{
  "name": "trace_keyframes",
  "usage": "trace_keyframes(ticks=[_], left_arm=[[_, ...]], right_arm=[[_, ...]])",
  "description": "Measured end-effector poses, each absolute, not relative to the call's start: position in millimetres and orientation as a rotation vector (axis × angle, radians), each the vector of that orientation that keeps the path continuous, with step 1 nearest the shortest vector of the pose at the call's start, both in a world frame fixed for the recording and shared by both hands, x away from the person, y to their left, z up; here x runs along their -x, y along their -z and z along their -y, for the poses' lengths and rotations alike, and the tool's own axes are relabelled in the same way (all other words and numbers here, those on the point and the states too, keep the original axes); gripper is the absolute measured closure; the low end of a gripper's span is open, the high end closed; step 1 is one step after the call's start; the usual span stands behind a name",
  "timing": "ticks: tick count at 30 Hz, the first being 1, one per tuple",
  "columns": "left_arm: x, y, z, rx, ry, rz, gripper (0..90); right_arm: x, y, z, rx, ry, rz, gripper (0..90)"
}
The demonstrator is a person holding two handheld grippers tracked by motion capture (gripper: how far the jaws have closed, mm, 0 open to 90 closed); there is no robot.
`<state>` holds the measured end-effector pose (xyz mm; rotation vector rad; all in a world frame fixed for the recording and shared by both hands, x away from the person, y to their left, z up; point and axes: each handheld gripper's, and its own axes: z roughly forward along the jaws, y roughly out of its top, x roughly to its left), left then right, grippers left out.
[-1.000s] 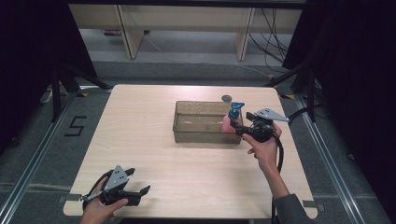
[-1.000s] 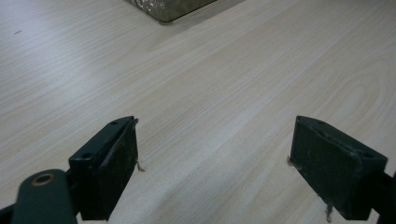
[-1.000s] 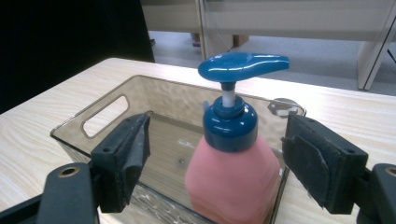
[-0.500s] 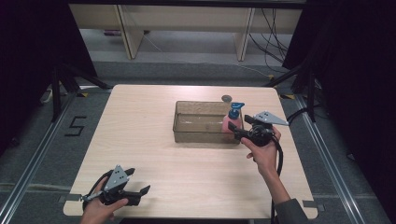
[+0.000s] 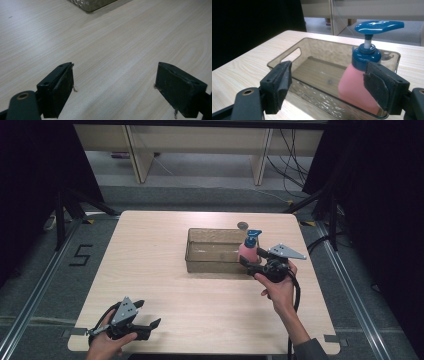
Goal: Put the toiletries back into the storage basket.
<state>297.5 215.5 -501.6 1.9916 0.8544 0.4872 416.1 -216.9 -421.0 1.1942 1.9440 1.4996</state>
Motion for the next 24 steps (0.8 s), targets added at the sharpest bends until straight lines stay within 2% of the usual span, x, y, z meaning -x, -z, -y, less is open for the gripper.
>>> trace_keyframes(ticks=[24], left_arm=[[-298,502,-216,-1.979,-0.492,-0.855,14.8]], right_arm=[[-397,429,198,-1.154,-1.541,-2.020,23.3]])
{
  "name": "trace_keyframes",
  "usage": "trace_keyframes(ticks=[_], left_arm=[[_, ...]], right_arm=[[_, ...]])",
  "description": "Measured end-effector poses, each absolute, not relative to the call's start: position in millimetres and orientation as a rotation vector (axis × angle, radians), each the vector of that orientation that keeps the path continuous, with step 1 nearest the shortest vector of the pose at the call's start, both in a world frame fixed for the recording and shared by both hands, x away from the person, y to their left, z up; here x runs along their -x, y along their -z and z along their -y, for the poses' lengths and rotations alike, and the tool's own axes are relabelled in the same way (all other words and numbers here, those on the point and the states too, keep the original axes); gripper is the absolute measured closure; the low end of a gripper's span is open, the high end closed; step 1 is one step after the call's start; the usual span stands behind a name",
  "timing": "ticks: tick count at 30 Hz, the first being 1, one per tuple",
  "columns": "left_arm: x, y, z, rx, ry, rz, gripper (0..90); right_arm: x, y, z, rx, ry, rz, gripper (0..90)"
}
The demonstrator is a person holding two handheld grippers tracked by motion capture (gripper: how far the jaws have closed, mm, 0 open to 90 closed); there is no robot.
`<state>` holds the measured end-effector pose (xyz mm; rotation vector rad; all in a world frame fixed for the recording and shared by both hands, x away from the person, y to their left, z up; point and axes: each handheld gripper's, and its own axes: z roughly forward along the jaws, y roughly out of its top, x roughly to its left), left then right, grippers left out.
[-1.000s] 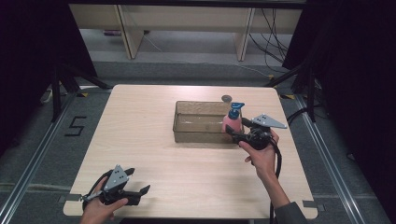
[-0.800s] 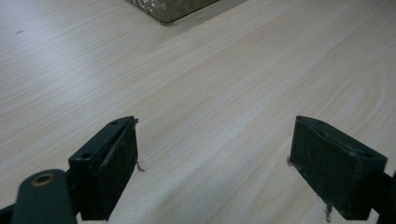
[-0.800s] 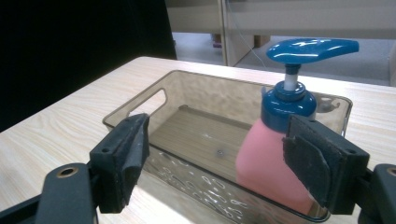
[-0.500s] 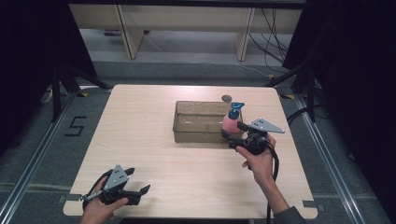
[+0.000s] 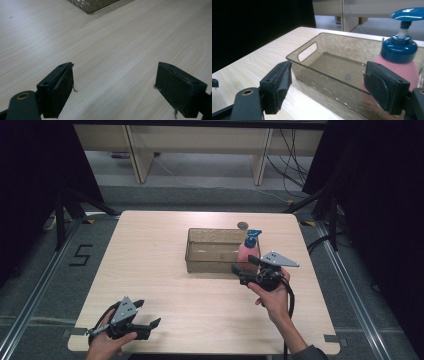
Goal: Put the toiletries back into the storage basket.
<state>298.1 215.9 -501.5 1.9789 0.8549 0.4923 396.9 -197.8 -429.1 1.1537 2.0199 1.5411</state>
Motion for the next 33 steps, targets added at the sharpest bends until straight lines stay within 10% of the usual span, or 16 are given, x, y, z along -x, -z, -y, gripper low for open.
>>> trace_keyframes(ticks=[33], left_arm=[[-299,502,-216,-1.977,-0.488,-0.866,14.8]], right_arm=[[-377,443,187,-1.097,-1.598,-2.092,21.1]])
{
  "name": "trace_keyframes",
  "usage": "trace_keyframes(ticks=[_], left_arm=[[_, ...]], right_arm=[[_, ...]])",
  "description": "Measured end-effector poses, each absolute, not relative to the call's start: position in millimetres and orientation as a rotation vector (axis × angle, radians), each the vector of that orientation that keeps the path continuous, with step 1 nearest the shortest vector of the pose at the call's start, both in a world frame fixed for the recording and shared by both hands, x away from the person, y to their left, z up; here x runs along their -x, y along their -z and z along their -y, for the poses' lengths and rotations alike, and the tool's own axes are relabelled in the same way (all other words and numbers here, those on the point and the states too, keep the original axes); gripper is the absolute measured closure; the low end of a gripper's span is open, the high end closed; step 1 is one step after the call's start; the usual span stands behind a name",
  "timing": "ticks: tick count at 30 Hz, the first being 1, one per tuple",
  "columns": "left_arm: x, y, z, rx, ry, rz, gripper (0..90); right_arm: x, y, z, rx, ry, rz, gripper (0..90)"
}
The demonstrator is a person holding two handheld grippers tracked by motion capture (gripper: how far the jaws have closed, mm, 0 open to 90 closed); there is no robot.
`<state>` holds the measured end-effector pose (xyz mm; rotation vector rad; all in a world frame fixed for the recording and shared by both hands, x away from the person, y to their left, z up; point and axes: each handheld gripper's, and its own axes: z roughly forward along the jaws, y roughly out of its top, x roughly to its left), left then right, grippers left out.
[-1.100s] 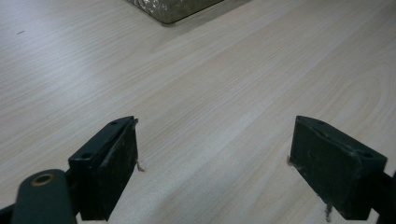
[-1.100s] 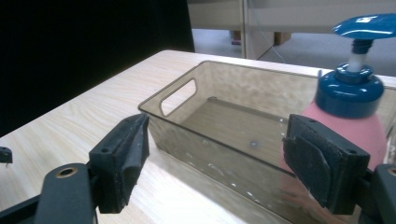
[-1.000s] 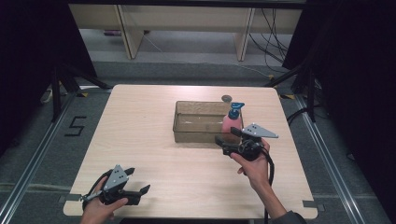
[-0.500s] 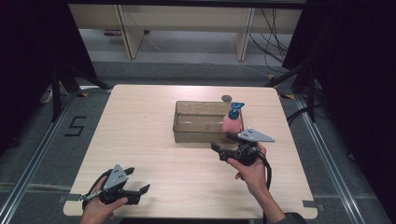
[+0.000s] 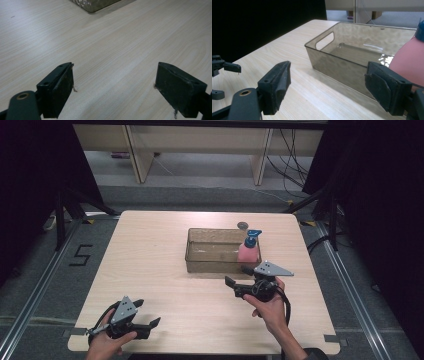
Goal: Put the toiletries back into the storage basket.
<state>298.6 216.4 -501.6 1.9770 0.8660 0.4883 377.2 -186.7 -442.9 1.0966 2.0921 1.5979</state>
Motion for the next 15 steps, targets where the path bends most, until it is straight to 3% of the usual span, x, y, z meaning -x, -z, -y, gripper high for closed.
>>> trace_keyframes(ticks=[6,15], left_arm=[[-298.5,499.9,-216.8,-1.982,-0.497,-0.855,14.8],[-296.8,499.9,-217.0,-1.977,-0.497,-0.854,14.8]], right_arm=[[-374.0,442.1,184.8,-1.086,-1.655,-2.101,15.9],[-367.4,445.6,183.8,-1.091,-1.642,-2.092,15.5]])
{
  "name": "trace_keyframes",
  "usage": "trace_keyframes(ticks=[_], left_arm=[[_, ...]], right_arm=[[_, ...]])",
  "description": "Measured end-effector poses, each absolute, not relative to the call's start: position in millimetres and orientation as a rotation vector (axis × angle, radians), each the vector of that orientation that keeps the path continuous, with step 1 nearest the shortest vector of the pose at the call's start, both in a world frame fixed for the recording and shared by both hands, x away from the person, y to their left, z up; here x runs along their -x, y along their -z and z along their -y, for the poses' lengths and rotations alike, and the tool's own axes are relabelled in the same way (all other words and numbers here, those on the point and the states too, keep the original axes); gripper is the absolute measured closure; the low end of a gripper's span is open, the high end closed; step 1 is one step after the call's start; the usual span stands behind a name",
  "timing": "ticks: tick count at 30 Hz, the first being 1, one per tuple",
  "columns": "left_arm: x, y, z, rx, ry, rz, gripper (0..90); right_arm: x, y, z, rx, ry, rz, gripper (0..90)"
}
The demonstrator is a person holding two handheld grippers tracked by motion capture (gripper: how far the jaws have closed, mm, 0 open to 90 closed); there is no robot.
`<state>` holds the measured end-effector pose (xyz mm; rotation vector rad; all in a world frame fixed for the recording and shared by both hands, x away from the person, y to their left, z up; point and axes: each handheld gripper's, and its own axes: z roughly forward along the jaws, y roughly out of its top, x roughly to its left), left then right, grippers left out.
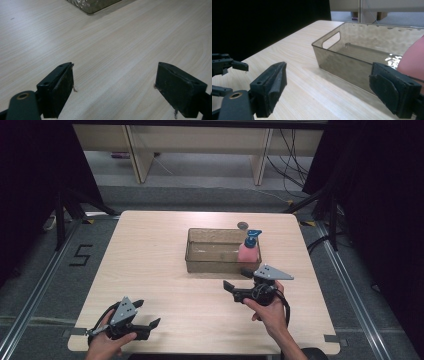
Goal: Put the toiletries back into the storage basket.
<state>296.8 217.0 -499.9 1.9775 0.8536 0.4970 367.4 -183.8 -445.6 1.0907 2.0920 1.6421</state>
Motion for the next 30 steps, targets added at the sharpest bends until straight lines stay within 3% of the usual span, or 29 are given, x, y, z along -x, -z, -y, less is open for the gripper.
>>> trace_keyframes(ticks=[30], left_arm=[[-296,500,-217,-1.983,-0.492,-0.851,14.8]], right_arm=[[-337,458,183,-1.089,-1.680,-2.190,15.5]])
